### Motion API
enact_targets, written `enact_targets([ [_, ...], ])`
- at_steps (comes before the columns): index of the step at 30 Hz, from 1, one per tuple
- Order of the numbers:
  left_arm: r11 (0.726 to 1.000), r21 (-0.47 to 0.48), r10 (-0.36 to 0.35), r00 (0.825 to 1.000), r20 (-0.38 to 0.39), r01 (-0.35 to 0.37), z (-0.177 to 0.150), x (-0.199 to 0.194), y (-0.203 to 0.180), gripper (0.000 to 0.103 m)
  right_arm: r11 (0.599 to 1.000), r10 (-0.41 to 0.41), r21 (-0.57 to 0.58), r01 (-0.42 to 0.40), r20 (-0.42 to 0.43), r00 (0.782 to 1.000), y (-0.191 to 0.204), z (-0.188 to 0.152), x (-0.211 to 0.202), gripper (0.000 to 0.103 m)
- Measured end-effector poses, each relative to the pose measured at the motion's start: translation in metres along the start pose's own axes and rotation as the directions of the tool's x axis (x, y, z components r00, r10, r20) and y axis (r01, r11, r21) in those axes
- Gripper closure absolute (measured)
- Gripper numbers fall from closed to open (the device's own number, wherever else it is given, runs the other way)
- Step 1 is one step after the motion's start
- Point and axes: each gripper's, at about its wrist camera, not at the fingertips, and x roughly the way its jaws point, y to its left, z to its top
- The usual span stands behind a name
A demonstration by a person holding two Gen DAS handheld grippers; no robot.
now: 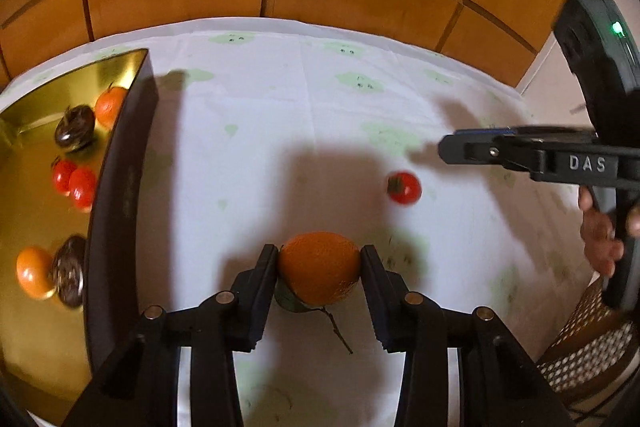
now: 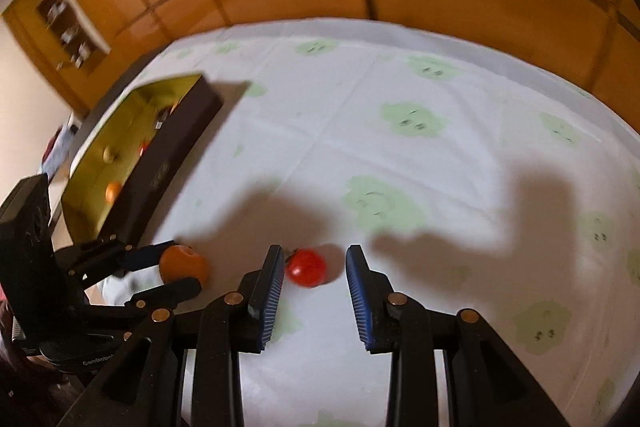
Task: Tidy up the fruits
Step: 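Close the right tool on the red tomato while the left tool holds the mandarin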
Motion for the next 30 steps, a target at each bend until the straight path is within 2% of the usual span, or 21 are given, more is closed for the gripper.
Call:
enact_targets([
  [12, 1.000, -0.009, -0.006, 1.000, 0.021, 0.006, -0.007, 0.002, 0.002, 0.060, 0.993, -0.073, -0.102, 0.065, -0.074, 0.995, 0.019, -0.003, 0.027, 0.070],
  [20, 1.000, -0.009, 0.004, 1.000, 0.005, -0.004, -0.011, 0.007, 0.000, 0.061, 0.977, -0.137, -0.176, 0.120, -0.089, 0.987, 0.027, -0.003, 0.036, 0.069],
  [24, 1.000, -0.012, 0.003, 1.000, 0.004, -0.003, -0.011, 0.007, 0.001, 0.061, 0.965, -0.166, -0.218, 0.148, -0.065, 0.984, 0.031, -0.004, 0.040, 0.069],
  [25, 1.000, -0.008, 0.005, 1.000, 0.005, -0.005, -0.011, 0.007, 0.000, 0.060, 0.961, -0.172, -0.229, 0.155, -0.057, 0.983, 0.033, -0.004, 0.040, 0.075],
  [30, 1.000, 0.013, 0.020, 1.000, 0.010, -0.020, -0.011, 0.008, -0.003, 0.061, 0.952, -0.177, -0.262, 0.156, -0.061, 0.982, 0.036, -0.006, 0.040, 0.075],
])
